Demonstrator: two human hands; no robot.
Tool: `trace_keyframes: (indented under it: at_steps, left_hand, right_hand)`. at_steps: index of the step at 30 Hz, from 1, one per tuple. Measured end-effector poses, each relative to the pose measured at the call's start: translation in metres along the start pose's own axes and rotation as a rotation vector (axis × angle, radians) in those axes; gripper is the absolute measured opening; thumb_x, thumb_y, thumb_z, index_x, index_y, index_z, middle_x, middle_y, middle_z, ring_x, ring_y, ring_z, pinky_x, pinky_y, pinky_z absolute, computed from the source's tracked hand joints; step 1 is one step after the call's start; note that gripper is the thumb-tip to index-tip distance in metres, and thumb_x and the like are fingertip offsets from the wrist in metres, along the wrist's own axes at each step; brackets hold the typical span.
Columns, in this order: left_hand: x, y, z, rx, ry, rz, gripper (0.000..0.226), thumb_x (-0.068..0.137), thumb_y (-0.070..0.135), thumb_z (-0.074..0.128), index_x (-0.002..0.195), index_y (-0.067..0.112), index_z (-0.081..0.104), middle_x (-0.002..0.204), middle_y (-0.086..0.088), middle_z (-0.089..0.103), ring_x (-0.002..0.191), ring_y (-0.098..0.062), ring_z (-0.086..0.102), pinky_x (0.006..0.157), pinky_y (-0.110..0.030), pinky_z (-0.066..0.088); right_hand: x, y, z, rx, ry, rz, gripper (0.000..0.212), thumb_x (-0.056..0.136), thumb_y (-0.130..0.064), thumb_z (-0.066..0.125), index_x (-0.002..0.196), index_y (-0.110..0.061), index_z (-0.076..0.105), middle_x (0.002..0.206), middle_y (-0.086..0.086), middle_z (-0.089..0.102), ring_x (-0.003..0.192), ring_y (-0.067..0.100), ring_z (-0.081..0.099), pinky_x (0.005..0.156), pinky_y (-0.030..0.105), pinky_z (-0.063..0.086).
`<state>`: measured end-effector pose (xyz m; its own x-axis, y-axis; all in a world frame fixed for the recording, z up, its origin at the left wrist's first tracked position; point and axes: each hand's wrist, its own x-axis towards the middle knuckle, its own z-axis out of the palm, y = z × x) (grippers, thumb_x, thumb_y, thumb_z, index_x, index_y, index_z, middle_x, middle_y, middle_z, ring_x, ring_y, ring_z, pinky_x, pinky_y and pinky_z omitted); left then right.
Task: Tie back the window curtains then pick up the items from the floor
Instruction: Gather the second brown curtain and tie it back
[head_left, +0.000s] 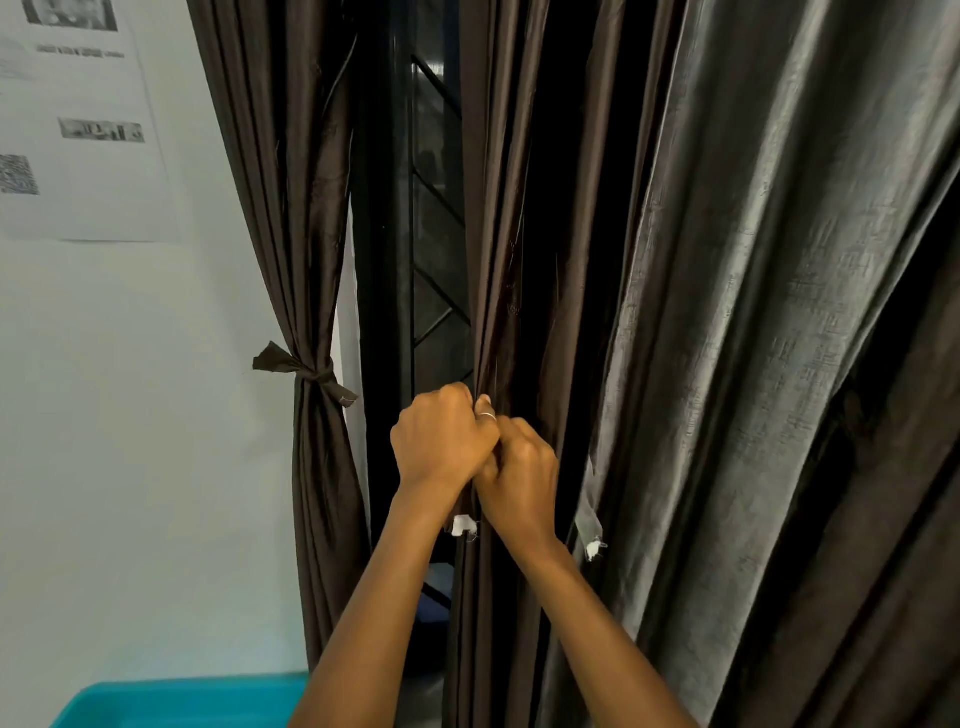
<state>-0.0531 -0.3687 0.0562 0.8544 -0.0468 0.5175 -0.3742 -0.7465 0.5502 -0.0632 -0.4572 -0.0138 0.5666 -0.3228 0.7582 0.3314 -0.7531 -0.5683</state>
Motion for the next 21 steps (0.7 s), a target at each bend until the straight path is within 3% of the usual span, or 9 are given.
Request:
trace_keyframes:
  at_steps: [5, 9, 11, 14, 18, 21]
  left_hand:
    - [0.003, -0.001, 0.002, 0.05, 0.024, 0.024, 0.032, 0.098, 0.039, 0.052, 0.074, 0.018, 0.052, 0.073, -0.002, 0.062, 0.073, -0.027, 0.064, 0.062, -0.034, 0.048]
    - [0.004, -0.006, 0.003, 0.057, 0.047, 0.04, 0.028, 0.099, 0.038, 0.051, 0.08, 0.018, 0.051, 0.08, -0.005, 0.066, 0.076, -0.028, 0.064, 0.061, -0.034, 0.045]
    - [0.006, -0.01, 0.004, 0.058, 0.062, 0.046, 0.029, 0.1, 0.037, 0.05, 0.079, 0.018, 0.048, 0.078, -0.005, 0.064, 0.074, -0.029, 0.064, 0.06, -0.034, 0.045]
    - [0.009, -0.014, 0.004, 0.058, 0.061, 0.049, 0.032, 0.101, 0.035, 0.05, 0.074, 0.018, 0.043, 0.069, -0.001, 0.054, 0.066, -0.027, 0.056, 0.057, -0.032, 0.038]
    - [0.01, -0.017, 0.005, 0.055, 0.053, 0.062, 0.033, 0.101, 0.034, 0.049, 0.073, 0.019, 0.042, 0.066, 0.001, 0.052, 0.064, -0.027, 0.058, 0.057, -0.032, 0.039]
    - [0.009, -0.017, 0.003, 0.053, 0.035, 0.058, 0.033, 0.102, 0.034, 0.049, 0.074, 0.018, 0.043, 0.067, 0.001, 0.053, 0.064, -0.026, 0.056, 0.057, -0.032, 0.039]
  right_hand:
    - [0.004, 0.001, -0.004, -0.015, -0.052, -0.011, 0.018, 0.096, -0.009, 0.062, 0.078, -0.013, 0.065, 0.072, -0.011, 0.053, 0.055, 0.001, 0.046, 0.051, 0.01, 0.029]
    - [0.009, 0.001, -0.017, 0.036, -0.07, -0.013, 0.016, 0.097, -0.015, 0.065, 0.108, -0.016, 0.077, 0.093, -0.004, 0.072, 0.077, 0.003, 0.066, 0.066, 0.009, 0.047]
    - [0.01, 0.002, -0.028, 0.033, 0.115, 0.001, 0.019, 0.096, -0.018, 0.068, 0.114, -0.016, 0.076, 0.103, -0.004, 0.073, 0.09, 0.005, 0.068, 0.078, 0.014, 0.052]
    - [0.018, 0.005, -0.043, -0.018, 0.326, 0.109, 0.03, 0.093, -0.024, 0.072, 0.12, -0.014, 0.067, 0.113, -0.004, 0.062, 0.093, 0.011, 0.063, 0.078, 0.026, 0.054]
    - [0.035, 0.016, -0.052, -0.132, 0.281, 0.269, 0.053, 0.087, -0.037, 0.077, 0.13, -0.016, 0.055, 0.125, 0.001, 0.053, 0.107, 0.018, 0.059, 0.081, 0.035, 0.054]
    - [0.044, 0.026, -0.057, -0.178, 0.21, 0.237, 0.042, 0.09, -0.029, 0.074, 0.127, -0.016, 0.057, 0.119, -0.001, 0.061, 0.107, 0.021, 0.063, 0.084, 0.04, 0.056]
